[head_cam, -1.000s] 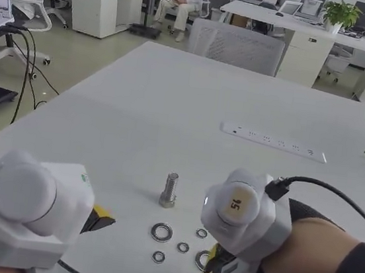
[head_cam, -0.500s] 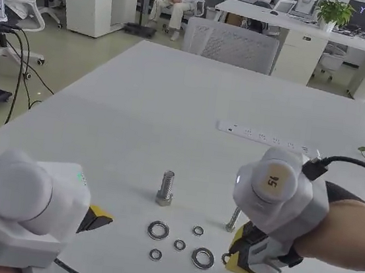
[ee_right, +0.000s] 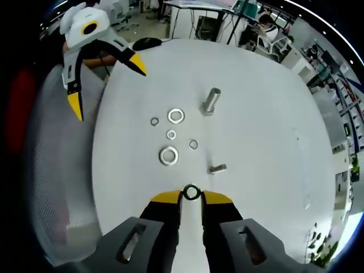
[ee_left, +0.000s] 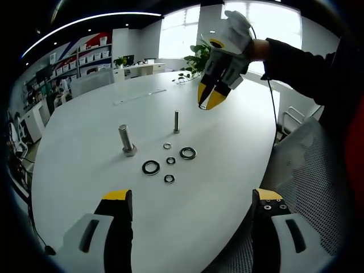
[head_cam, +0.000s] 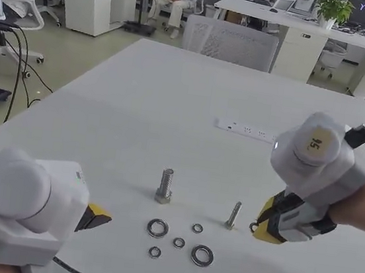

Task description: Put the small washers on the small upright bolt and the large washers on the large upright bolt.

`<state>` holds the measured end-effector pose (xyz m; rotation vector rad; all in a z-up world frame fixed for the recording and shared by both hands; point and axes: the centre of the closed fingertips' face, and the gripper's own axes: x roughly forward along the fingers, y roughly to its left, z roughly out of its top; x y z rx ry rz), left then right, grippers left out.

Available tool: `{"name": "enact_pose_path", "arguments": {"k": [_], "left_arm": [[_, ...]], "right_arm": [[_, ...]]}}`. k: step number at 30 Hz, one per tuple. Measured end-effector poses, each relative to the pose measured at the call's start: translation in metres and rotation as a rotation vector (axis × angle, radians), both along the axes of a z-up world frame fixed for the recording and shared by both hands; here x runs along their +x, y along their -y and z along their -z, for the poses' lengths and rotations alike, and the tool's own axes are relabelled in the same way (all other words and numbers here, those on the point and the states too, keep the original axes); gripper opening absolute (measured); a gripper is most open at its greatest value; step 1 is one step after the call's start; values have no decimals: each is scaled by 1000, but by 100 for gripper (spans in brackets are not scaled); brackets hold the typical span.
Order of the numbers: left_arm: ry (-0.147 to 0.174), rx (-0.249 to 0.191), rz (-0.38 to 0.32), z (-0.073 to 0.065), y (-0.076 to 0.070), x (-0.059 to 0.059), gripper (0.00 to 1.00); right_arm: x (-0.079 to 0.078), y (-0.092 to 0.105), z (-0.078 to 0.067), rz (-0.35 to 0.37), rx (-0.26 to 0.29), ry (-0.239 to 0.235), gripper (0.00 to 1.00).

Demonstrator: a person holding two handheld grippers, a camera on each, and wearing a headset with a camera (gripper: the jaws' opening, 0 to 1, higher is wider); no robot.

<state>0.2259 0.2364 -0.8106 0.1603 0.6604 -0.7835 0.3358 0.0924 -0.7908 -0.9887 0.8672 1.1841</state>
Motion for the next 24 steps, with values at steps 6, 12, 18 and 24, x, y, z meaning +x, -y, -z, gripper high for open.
{"name": "enact_pose_path", "arguments": {"k": [6, 12, 18, 24], "left_arm": [[-4, 2, -1, 1, 0, 0, 86], [-6, 2, -5, 1, -1, 0, 86], [-10, 3, -6, 2, -1, -1, 86], [-14, 5, -7, 3, -1, 0, 86]], "right_arm": [[15, -4, -8, -3, -3, 30, 15], [22, -13, -7, -14, -9, 33, 15], [34, -19, -2, -21, -11, 29, 15], [41, -22, 5, -23, -11, 17, 15]]}}
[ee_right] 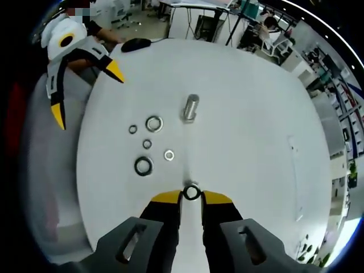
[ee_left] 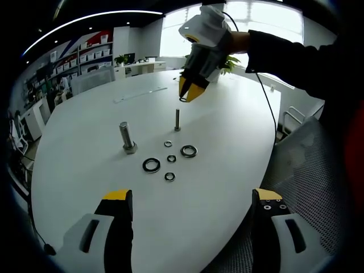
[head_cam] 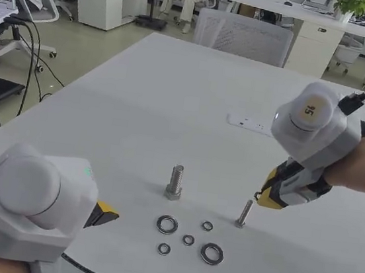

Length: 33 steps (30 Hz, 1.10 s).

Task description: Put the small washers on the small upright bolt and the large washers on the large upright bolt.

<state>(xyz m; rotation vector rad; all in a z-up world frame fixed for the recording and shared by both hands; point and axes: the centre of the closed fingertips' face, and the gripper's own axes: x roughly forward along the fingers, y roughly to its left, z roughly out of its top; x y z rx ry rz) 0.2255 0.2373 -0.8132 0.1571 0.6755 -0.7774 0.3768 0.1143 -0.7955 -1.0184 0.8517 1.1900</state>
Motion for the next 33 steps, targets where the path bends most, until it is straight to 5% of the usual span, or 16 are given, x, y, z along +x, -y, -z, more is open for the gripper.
{"name": "enact_pose_path", "arguments": {"k": [33], "left_arm": [[-21, 4, -3, 4, 0, 1, 85]], "right_arm": [[8, -4, 24, -18, -44, -47, 15]]}}
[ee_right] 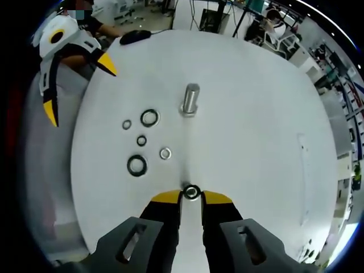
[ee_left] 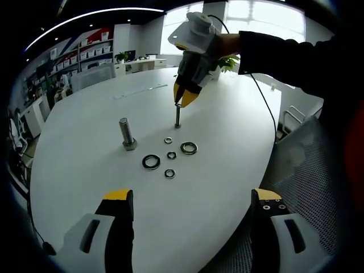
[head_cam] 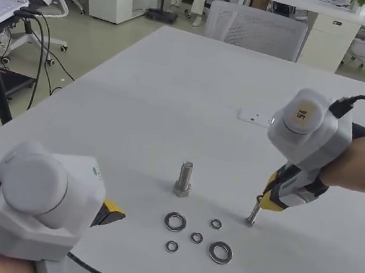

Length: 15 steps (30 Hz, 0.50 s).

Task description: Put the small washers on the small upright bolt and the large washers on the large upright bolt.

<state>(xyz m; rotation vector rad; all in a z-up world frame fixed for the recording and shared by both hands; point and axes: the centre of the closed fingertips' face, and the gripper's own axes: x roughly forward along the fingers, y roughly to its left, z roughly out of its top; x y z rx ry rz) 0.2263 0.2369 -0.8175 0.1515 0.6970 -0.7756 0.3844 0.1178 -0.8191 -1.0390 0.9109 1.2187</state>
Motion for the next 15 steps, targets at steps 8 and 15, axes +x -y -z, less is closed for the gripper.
{"name": "enact_pose_path", "arguments": {"k": [8, 15], "left_arm": [[0, -1, -3, 0, 0, 0, 85], [1, -4, -5, -1, 0, 0, 84]], "right_arm": [[-1, -1, 4, -8, -14, -9, 15], [-2, 0, 12, -9, -31, -21, 15]]}}
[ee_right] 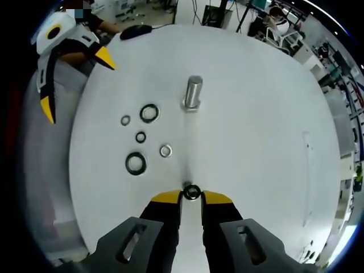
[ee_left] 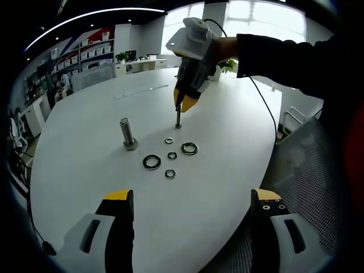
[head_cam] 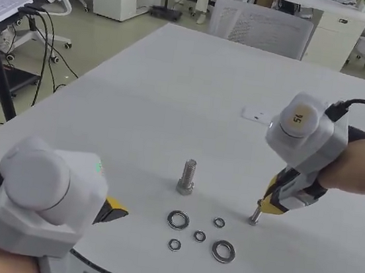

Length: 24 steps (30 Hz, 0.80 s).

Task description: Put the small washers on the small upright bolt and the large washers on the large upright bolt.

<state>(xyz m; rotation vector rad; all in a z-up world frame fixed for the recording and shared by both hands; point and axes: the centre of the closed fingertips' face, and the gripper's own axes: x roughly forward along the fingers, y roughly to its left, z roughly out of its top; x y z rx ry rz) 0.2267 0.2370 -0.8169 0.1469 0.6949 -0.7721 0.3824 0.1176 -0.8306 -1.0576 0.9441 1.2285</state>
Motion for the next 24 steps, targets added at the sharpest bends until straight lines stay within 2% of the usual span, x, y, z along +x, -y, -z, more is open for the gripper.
{"name": "enact_pose_path", "arguments": {"k": [6, 16, 24], "left_arm": [[-1, 1, 0, 0, 0, 0, 84], [-4, -1, -2, 0, 0, 1, 84], [-6, -2, -3, 0, -1, 1, 84]], "right_arm": [[-1, -1, 9, -5, -10, -13, 15], [3, 1, 31, 10, -17, -43, 15], [0, 3, 37, 17, -22, -57, 14]]}}
